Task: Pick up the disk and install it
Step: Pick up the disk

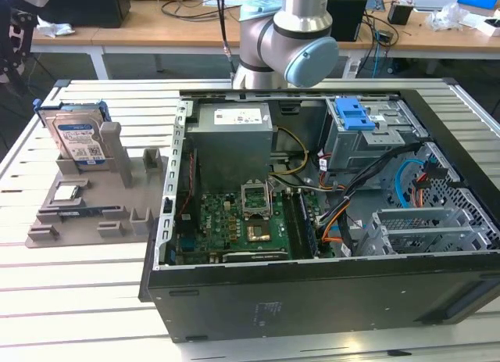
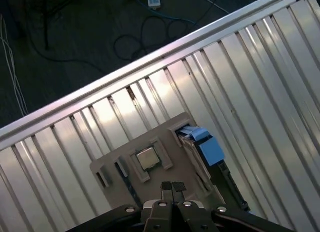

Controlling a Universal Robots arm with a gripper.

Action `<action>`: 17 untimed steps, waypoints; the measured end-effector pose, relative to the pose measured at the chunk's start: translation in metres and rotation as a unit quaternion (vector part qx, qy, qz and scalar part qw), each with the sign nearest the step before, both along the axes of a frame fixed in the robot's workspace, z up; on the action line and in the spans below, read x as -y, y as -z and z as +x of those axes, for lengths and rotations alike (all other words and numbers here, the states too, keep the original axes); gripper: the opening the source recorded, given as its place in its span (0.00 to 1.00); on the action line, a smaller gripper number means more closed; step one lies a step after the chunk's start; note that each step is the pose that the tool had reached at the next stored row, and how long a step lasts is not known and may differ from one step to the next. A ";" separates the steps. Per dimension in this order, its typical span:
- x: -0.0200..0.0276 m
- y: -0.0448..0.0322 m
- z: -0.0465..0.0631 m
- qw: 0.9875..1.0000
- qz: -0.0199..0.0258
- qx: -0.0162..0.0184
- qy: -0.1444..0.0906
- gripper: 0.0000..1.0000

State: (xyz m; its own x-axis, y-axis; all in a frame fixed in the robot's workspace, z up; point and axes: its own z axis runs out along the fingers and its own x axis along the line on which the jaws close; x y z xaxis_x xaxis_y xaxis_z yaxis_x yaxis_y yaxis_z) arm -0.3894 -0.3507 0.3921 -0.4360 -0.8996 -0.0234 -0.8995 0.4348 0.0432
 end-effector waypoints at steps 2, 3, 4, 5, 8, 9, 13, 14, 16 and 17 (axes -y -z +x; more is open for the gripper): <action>0.0000 0.0000 0.000 1.000 0.000 0.000 -0.028 0.11; 0.0000 0.0000 0.000 0.999 0.000 0.000 -0.045 0.11; 0.0000 0.0000 0.000 0.998 0.000 0.000 -0.065 0.11; 0.0000 0.0000 0.000 0.997 0.000 0.000 -0.074 0.11; 0.0000 0.0000 0.000 0.995 0.000 0.000 -0.101 0.11; 0.0000 0.0000 0.000 0.994 0.000 0.000 -0.108 0.11; 0.0000 0.0001 0.000 0.989 0.000 0.000 -0.149 0.11; 0.0000 0.0001 0.000 0.986 0.000 0.000 -0.166 0.11; 0.0000 0.0001 0.000 0.983 0.000 0.000 -0.185 0.11; 0.0000 0.0001 0.000 0.980 0.000 0.000 -0.200 0.11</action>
State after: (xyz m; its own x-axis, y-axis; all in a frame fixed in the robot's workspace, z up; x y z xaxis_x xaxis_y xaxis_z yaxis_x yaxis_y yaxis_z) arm -0.3894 -0.3506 0.3919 -0.0483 -0.9986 -0.0234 -0.9979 0.0473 0.0432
